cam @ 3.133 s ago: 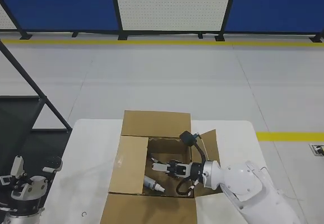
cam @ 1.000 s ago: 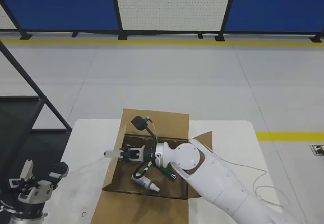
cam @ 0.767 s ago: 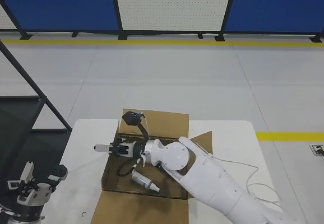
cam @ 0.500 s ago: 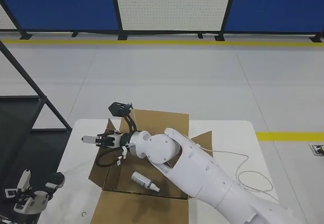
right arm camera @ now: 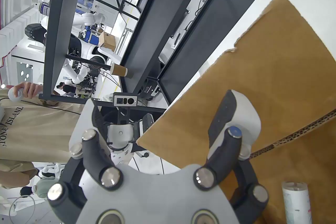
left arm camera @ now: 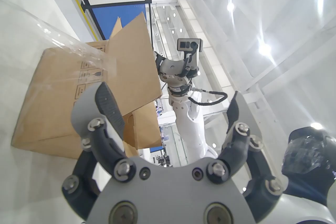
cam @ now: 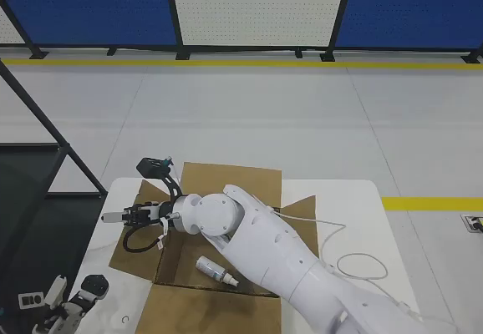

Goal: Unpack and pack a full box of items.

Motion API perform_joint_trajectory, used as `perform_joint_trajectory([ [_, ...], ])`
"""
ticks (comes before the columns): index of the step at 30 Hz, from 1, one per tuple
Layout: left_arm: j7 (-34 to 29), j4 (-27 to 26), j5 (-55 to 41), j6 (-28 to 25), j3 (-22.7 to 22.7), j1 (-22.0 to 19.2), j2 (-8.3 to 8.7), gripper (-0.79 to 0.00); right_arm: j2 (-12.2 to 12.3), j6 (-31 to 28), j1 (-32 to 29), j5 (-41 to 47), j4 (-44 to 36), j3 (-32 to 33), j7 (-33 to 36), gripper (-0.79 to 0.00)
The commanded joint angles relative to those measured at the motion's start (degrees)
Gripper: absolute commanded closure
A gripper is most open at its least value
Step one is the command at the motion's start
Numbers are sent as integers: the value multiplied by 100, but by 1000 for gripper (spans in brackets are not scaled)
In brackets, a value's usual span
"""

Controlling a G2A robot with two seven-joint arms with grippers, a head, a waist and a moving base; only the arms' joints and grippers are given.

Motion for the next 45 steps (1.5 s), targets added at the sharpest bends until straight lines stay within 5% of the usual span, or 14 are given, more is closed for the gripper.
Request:
perform_joint_trajectory([
  [1, 168, -73, 487, -95, 135, -21, -10, -785, -104, -101, 33, 20, 202, 9, 24, -785],
  [11, 1505, -129, 1853, 251, 712, -347, -83, -785, -435, -546, 105, -9, 854, 121, 46, -785],
  [19, 2113, -49, 2138, 709, 741, -373, -106, -785, -522, -896, 119, -208, 1019, 229, -44, -785],
  [30, 2298, 39, 2363, 1040, 727, -393, -106, -785, -475, -1207, 131, -593, 933, 409, -144, -785],
  [39, 1959, -226, 2236, 532, 788, -213, -106, -785, -414, -1098, 1, -666, 849, 602, 154, -785],
  [45, 2125, -87, 2687, 1035, 906, -352, -103, -785, -417, -1122, -36, -713, 849, 711, 264, -785],
])
